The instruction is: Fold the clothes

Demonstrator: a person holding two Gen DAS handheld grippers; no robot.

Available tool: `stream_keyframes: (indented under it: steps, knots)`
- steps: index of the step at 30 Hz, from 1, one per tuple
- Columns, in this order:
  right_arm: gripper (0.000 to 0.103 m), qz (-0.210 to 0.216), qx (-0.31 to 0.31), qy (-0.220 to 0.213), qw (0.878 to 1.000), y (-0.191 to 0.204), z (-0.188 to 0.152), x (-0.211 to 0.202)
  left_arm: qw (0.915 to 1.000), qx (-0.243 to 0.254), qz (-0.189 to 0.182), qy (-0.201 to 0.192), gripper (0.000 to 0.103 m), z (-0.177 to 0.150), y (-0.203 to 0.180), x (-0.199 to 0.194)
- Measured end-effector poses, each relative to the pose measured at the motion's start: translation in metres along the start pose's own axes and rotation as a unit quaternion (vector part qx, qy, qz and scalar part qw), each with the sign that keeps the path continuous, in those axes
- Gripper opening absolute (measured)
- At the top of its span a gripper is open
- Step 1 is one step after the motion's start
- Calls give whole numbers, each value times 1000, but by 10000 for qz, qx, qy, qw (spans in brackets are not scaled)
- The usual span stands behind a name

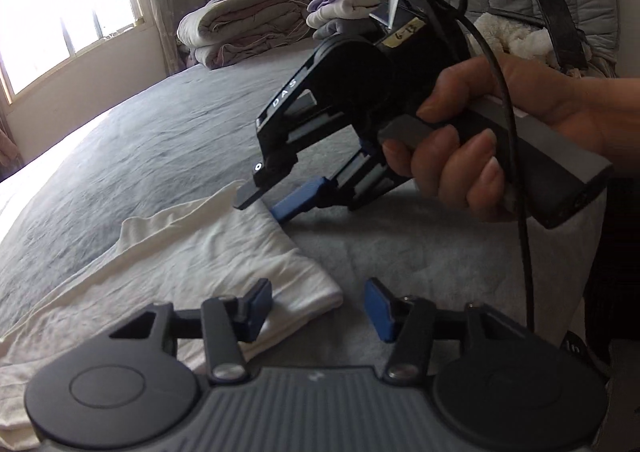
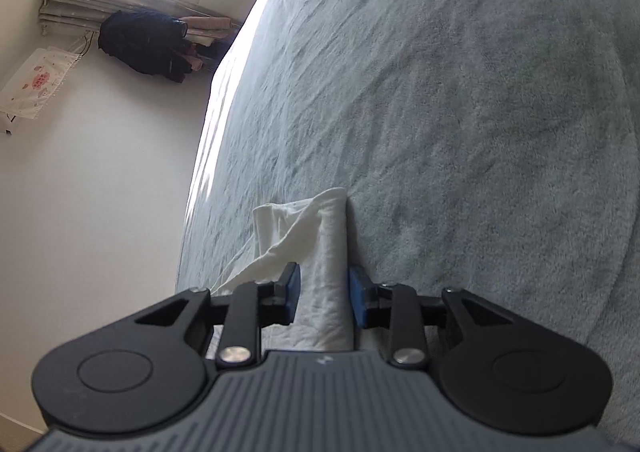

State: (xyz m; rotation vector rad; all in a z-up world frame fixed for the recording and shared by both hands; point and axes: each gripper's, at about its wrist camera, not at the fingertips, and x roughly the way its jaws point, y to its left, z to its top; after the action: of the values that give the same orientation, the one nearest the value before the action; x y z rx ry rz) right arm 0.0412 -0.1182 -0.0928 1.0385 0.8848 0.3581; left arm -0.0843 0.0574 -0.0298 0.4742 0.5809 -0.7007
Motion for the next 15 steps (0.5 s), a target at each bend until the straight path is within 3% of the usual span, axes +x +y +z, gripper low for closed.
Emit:
stream_keyframes:
  steps: [1,3,8,11,15]
  knots:
    - [25,-62,-116,-23,9999,3,4,6,10000,-34,18,8,51,-1,-1,3]
    - [3,-264,-386,-127,9988,8,11,14,9998,-188,-2,22,50,-1,0,4]
    - [3,-332,-239,-403,9984,0,14,16,9995,-293,11,114,45,0,2,0]
    - [5,-262,-439,-363,9980,2,4,8,9994,-278,102,197,45,4,1,2]
    - [6,-86,-248,-290,9992,-4,10,1,9982,-482,232,256,44,10,0,10]
